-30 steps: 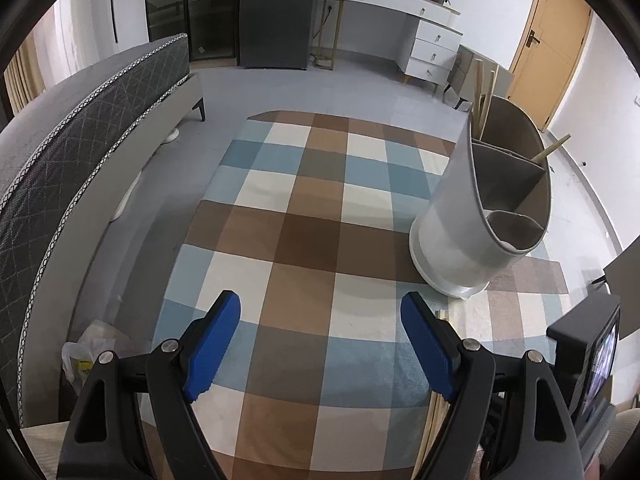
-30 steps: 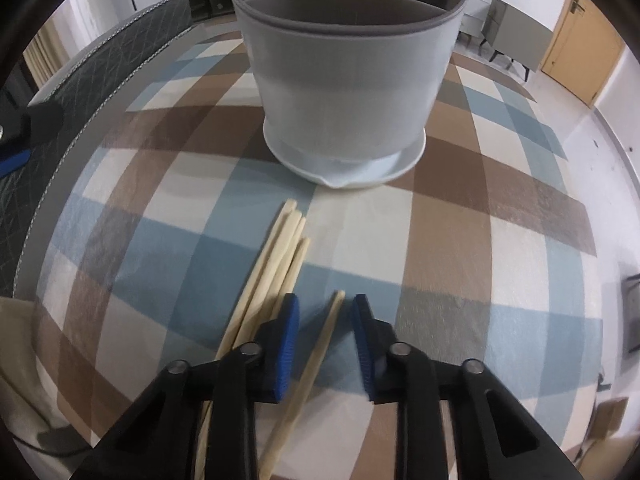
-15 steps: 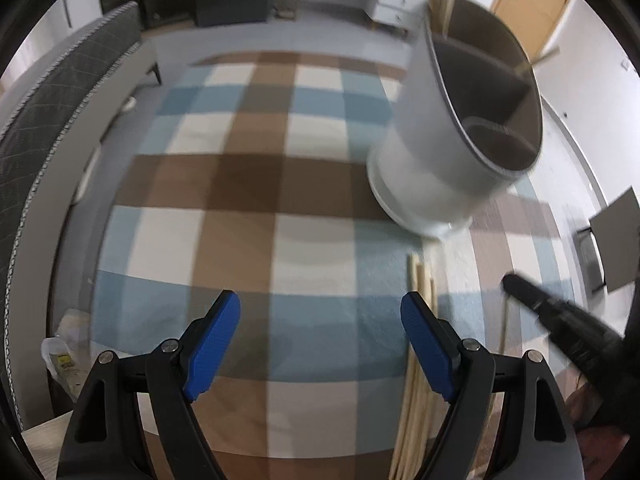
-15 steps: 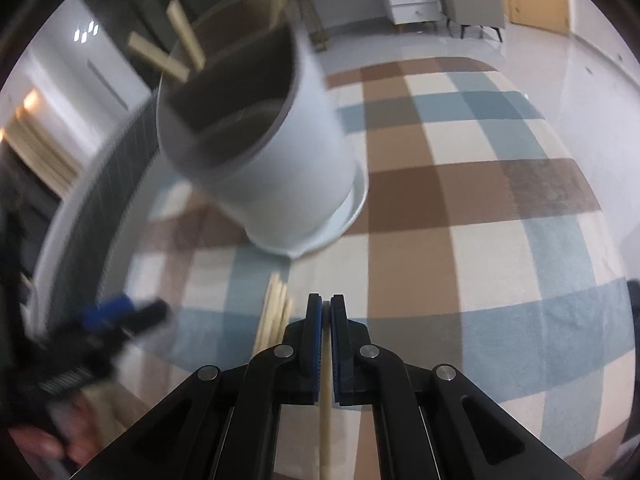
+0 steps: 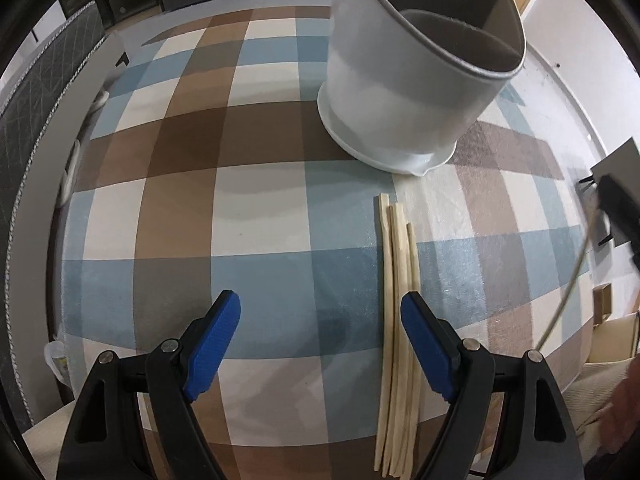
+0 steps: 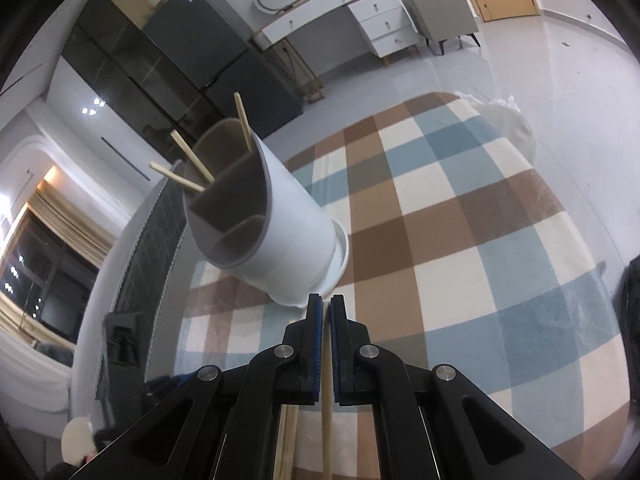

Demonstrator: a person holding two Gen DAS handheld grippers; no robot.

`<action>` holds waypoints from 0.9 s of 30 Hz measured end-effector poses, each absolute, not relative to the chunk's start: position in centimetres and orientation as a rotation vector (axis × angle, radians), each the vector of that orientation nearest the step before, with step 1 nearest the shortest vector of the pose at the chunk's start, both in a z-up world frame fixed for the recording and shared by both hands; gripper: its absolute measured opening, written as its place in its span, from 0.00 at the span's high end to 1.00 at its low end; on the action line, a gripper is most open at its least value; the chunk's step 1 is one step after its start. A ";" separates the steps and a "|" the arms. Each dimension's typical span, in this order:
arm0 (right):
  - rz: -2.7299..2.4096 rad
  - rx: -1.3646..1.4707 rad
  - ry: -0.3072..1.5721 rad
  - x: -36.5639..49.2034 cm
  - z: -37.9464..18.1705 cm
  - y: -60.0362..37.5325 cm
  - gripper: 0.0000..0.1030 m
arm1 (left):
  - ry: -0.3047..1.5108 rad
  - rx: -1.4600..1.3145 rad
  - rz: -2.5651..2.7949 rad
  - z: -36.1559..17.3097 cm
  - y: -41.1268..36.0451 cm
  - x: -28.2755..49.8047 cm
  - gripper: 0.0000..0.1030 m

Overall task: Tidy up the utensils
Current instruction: 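Lower the left gripper to the pile and close on a chopstick while the right gripper holds its own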

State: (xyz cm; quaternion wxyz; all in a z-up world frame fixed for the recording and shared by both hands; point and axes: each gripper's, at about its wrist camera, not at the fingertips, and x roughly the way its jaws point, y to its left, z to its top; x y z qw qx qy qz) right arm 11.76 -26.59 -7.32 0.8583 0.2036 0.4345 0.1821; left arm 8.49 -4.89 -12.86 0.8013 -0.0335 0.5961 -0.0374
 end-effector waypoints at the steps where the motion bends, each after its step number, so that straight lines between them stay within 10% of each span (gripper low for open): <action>1: 0.390 0.426 0.904 11.6 -7.0 -26.6 0.97 | 1.281 -0.068 -0.080 -12.9 -4.9 8.4 0.23; 27: 0.418 0.417 0.828 10.0 -4.7 -27.4 0.97 | 1.381 0.029 -0.080 -14.8 -7.9 8.3 0.28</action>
